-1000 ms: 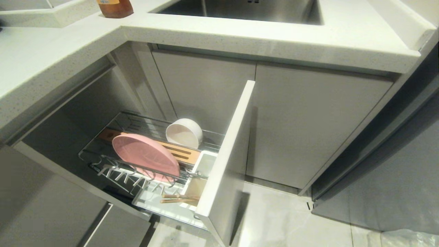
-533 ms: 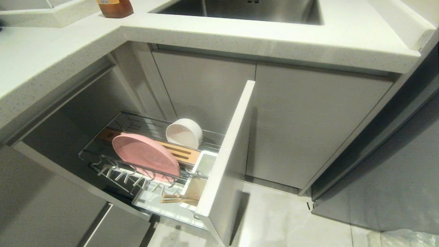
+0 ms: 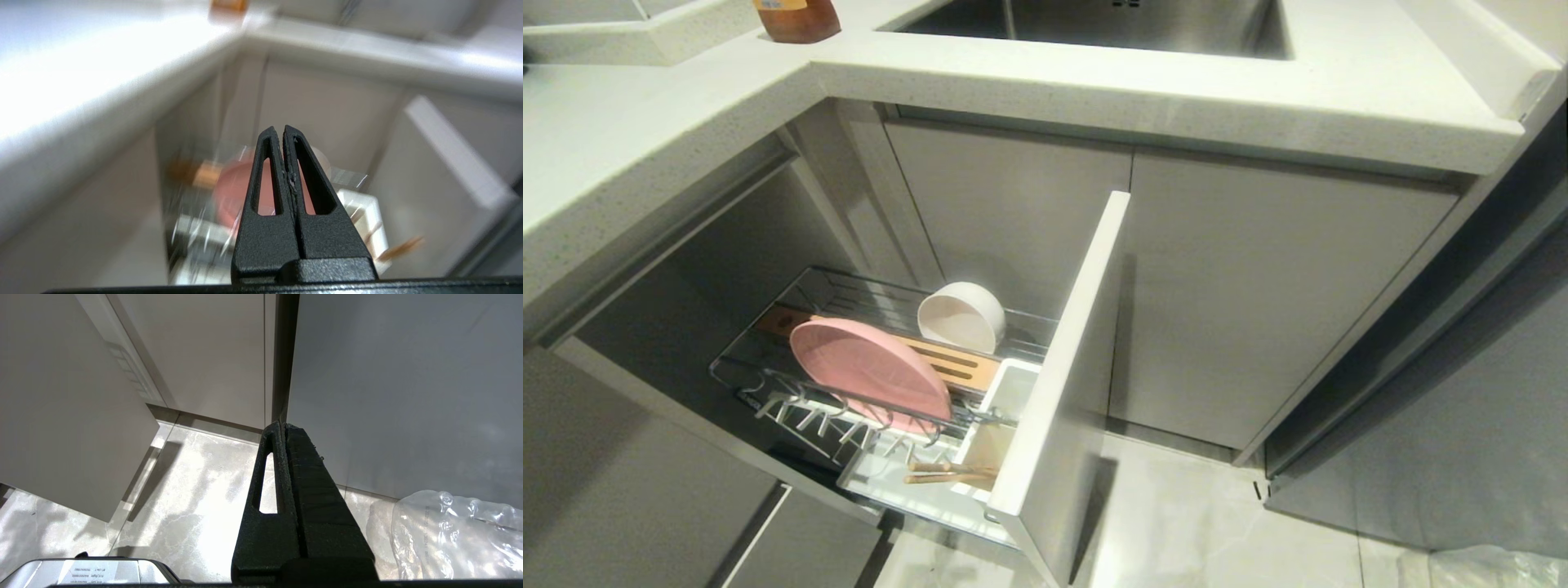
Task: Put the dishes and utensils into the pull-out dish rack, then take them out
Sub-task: Take the plate out of the cupboard
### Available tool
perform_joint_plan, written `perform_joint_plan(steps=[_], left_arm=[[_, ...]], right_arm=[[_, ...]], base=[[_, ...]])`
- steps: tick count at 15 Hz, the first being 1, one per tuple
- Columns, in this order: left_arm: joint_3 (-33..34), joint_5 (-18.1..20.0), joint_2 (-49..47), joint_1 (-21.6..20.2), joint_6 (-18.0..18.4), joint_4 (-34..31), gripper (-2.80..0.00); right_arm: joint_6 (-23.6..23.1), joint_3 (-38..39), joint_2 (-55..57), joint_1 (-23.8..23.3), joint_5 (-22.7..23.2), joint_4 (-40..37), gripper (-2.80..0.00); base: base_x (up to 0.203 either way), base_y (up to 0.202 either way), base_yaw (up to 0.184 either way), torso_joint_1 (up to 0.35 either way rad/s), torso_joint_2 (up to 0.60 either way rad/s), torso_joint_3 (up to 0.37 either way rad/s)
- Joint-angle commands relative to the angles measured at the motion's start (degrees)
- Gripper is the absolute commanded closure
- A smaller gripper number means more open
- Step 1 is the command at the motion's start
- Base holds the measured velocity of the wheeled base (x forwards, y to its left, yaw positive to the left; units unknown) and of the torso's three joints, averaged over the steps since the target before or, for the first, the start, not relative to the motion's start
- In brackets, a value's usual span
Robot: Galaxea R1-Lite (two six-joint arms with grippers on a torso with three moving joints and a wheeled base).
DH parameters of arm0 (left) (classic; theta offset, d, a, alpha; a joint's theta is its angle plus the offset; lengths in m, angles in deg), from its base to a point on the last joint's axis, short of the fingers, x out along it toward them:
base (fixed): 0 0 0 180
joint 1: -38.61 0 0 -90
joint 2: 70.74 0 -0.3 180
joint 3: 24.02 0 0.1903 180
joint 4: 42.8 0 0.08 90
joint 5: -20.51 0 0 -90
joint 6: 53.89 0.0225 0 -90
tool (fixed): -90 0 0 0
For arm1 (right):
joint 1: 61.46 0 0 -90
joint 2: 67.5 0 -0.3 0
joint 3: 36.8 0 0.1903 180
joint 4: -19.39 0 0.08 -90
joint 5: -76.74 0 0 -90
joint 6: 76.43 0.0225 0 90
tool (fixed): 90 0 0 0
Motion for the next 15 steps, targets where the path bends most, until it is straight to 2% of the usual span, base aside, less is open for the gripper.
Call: perform_joint_plan(steps=[1,3,6,8,9,10,11,14,15], left_arm=[[-12.0,2.6,-4.0,0.0,-0.7,-5.6,0.0],[-19.6,4.6,-10.9,0.4,-3.7,-7.8,0.0],[-32.8,5.6,-22.6,2.4,-12.7,-9.0,0.0],[-39.8,4.4,-30.6,4.6,-17.6,-9.2,0.0],[-43.1,2.0,-35.6,6.1,-19.8,-9.2,0.0],[-46.6,-1.5,-40.2,8.1,-21.6,-9.3,0.0],[-50.3,-6.9,-44.9,11.6,-23.5,-9.4,0.0],[-56.6,-28.3,-55.5,25.2,-27.1,-9.5,0.0],[-57.4,-33.3,-58.5,28.8,-28.8,-9.8,0.0]], right_arm=[[0.0,0.0,0.0,0.0,0.1,0.0,0.0],[0.0,0.0,0.0,0.0,0.0,0.0,0.0],[0.0,0.0,0.0,0.0,0.1,0.0,0.0],[0.0,0.0,0.0,0.0,0.1,0.0,0.0],[0.0,0.0,0.0,0.0,0.0,0.0,0.0],[0.0,0.0,0.0,0.0,0.0,0.0,0.0],[0.0,0.0,0.0,0.0,0.0,0.0,0.0],[0.0,0.0,0.0,0.0,0.0,0.0,0.0],[0.0,0.0,0.0,0.0,0.0,0.0,0.0]], base=[[0.0,0.0,0.0,0.0,0.0,0.0],[0.0,0.0,0.0,0.0,0.0,0.0],[0.0,0.0,0.0,0.0,0.0,0.0],[0.0,0.0,0.0,0.0,0.0,0.0],[0.0,0.0,0.0,0.0,0.0,0.0],[0.0,0.0,0.0,0.0,0.0,0.0],[0.0,0.0,0.0,0.0,0.0,0.0],[0.0,0.0,0.0,0.0,0.0,0.0],[0.0,0.0,0.0,0.0,0.0,0.0]])
